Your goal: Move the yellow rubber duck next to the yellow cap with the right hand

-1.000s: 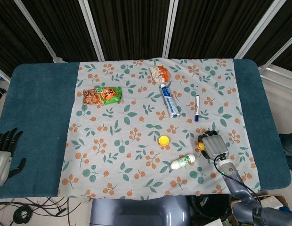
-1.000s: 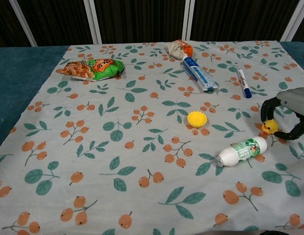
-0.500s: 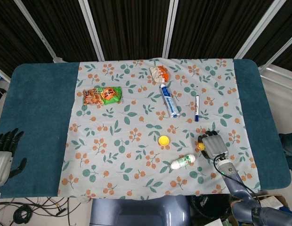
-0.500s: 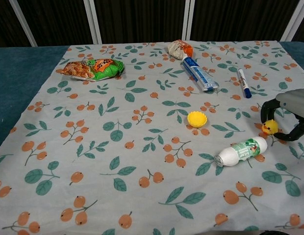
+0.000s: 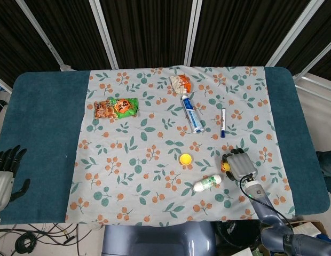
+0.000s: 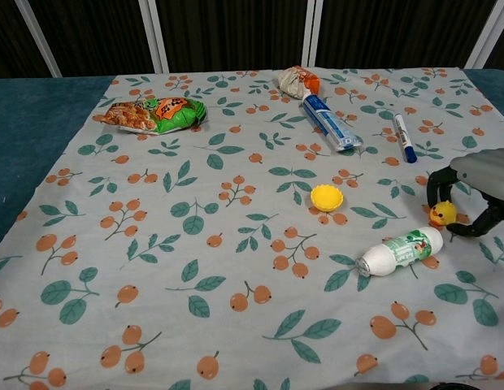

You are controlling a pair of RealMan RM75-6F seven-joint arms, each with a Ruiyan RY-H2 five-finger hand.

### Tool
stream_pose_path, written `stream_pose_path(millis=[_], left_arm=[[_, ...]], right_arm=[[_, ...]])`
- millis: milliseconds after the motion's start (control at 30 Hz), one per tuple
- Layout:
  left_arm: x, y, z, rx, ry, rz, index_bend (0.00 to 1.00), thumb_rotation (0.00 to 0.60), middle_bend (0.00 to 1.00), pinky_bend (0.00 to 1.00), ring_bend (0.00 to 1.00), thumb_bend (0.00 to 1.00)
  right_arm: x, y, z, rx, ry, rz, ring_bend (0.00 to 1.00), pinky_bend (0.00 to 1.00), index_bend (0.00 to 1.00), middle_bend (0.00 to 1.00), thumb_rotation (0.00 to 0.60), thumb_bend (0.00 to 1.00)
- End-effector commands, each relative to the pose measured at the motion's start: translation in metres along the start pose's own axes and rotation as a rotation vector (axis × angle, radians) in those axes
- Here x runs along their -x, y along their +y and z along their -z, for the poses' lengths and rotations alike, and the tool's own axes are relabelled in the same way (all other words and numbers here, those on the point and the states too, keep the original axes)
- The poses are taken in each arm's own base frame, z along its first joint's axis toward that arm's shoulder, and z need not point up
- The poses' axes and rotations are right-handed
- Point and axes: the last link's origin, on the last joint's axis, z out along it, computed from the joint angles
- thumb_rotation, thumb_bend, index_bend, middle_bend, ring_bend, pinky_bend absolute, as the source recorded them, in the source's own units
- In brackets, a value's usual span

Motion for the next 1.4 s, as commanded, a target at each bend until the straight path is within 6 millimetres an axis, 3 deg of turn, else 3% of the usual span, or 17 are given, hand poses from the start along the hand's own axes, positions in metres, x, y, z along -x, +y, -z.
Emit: stream_pose_path(millis=[33, 267, 533, 867, 1400], left_arm=[[0.0, 0.0, 0.0, 0.001, 0.0, 0.001, 0.0, 0.6, 0.0, 0.05, 0.0, 0.39], [0.0, 0.0, 0.0, 0.0, -0.001, 0.008, 0.0, 0.6, 0.0, 0.05, 0.0, 0.39], [-0.001, 0.001, 0.0, 0.0, 0.0, 0.016, 0.0, 0.6, 0.0, 0.05, 0.0, 0.39], [-0.001, -0.001, 0.0, 0.001, -0.011, 0.029, 0.0, 0.6, 0.0, 0.05, 0.0, 0.39], [-0.001, 0.0, -0.001, 0.004, -0.017, 0.032, 0.0, 0.6, 0.0, 0.05, 0.0, 0.39]], right_arm=[[-0.009, -0.002, -0.001, -0.008, 0.019, -0.001, 0.22, 0.18, 0.48, 0.44, 0.6, 0.3], [-0.041, -0.022, -0.011, -0.062, 0.061, 0.018, 0.22, 0.18, 0.48, 0.44, 0.6, 0.3], [-0.071, -0.071, -0.035, -0.14, 0.065, 0.056, 0.22, 0.18, 0.48, 0.44, 0.6, 0.3], [-0.072, -0.107, -0.051, -0.139, 0.039, 0.075, 0.22, 0.18, 0.48, 0.44, 0.6, 0.3], [-0.061, -0.123, -0.051, -0.151, 0.014, 0.089, 0.21, 0.18, 0.48, 0.41, 0.6, 0.3]])
